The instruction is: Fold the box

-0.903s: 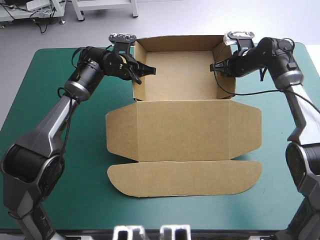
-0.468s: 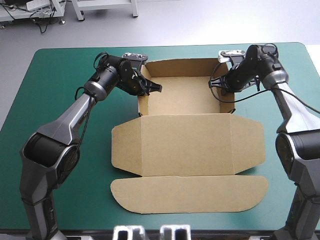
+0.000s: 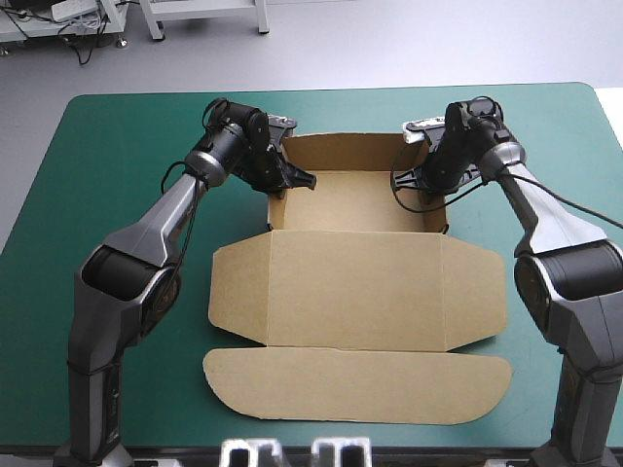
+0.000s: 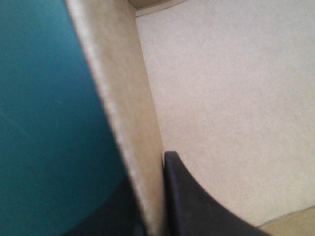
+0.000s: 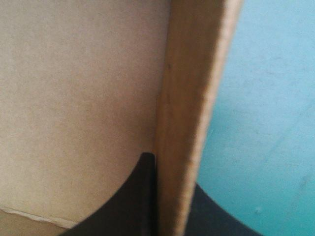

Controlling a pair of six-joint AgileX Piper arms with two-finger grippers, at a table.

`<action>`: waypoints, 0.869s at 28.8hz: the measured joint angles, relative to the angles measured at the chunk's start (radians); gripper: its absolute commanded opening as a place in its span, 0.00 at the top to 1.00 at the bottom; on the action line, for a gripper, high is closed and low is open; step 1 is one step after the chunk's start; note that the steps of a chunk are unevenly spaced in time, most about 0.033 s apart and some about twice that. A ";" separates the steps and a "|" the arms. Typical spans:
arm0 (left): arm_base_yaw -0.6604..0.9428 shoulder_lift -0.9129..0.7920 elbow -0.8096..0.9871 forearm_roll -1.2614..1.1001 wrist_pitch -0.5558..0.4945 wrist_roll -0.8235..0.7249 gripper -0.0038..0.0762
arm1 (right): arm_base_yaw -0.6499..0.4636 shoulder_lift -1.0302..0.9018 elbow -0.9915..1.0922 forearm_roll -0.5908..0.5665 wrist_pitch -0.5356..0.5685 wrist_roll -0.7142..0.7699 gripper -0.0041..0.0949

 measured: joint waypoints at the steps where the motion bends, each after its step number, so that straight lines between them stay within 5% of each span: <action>1: 0.000 0.003 -0.003 0.001 0.002 0.001 0.96 | 0.001 0.000 0.000 -0.001 0.001 0.001 0.98; 6: 0.001 0.007 -0.011 0.001 0.010 0.024 0.86 | -0.001 0.000 -0.002 -0.002 0.011 0.002 0.83; 13: 0.016 0.009 -0.011 -0.030 -0.001 0.087 0.47 | -0.013 0.010 -0.004 0.018 0.030 -0.047 0.18; 15: 0.021 0.009 -0.011 -0.035 0.003 0.093 0.41 | -0.012 0.016 -0.019 0.023 0.039 -0.052 0.09; 25: 0.043 -0.004 -0.071 0.021 0.015 0.063 0.39 | -0.013 -0.001 -0.224 0.035 0.050 -0.036 0.05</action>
